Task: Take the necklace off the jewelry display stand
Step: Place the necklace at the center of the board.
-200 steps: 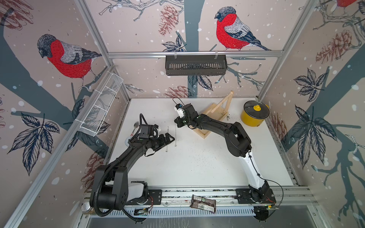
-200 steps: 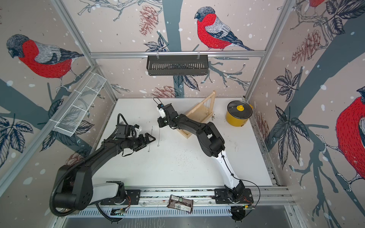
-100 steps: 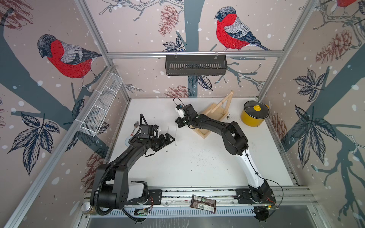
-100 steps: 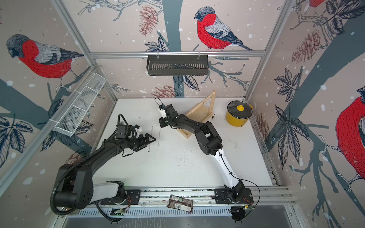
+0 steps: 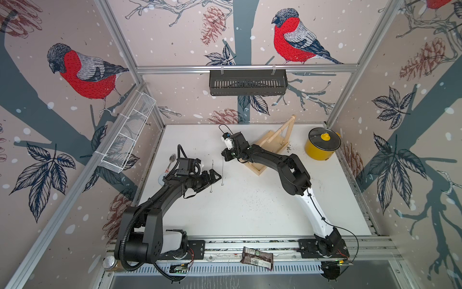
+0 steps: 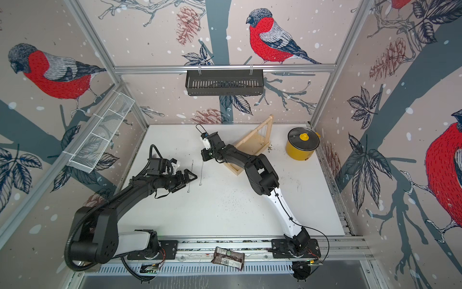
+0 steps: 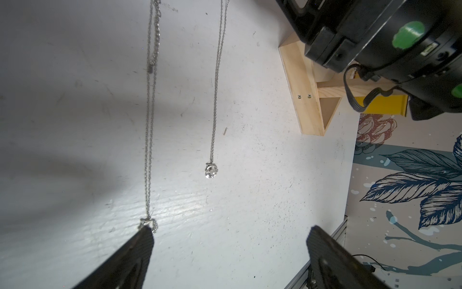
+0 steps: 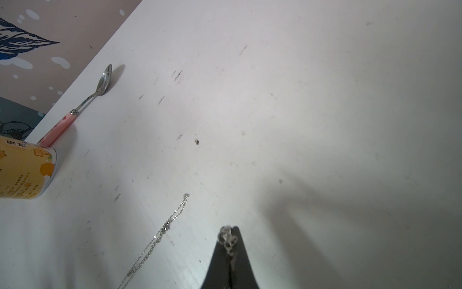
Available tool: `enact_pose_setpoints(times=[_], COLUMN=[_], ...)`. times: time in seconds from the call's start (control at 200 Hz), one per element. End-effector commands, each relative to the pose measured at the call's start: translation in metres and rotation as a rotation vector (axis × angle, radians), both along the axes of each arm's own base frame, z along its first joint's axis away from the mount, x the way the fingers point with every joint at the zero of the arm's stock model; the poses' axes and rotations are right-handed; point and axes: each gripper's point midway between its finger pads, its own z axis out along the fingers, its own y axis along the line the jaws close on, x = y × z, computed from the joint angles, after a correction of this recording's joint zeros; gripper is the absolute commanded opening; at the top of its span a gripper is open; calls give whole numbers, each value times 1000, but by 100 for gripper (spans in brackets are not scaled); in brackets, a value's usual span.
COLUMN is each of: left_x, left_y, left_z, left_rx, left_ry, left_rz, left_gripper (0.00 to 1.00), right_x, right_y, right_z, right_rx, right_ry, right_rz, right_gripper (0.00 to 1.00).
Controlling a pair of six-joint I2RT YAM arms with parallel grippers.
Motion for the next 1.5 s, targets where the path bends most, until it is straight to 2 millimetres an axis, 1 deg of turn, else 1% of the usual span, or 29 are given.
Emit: enact_pose_setpoints(times=[0.0,0.535,0.645,0.95,1.106,1.226,1.496], left_x=[3,3,3,3,3,3,3], left_y=[-2,-3,-3,-4,-5,-5,-6], left_z=[2,1,1,0,0,-1,-1], left_rx=[-7,-15,-17,-24,-28,-27,-30], left_ry=[-22,-18,-19,-15,-14,-15,-15], left_rz=[-12,-17,-19,-24,-26,-27,-29], left_gripper=[97,97,97,97,97,97,97], right_x=[0,9,11,14,16,16,17], right_y=[2,5,5,8,8,8,8], right_z=[0,-14,-13,-22,-23,-26,-32], right_rx=[7,1,5,5,3,-1,-6], right_ry=[8,20,17,29,24,26,29], right_rz=[7,0,-1,-4,-10,-12,-14], right_gripper=[4,5,5,6,6,9,10])
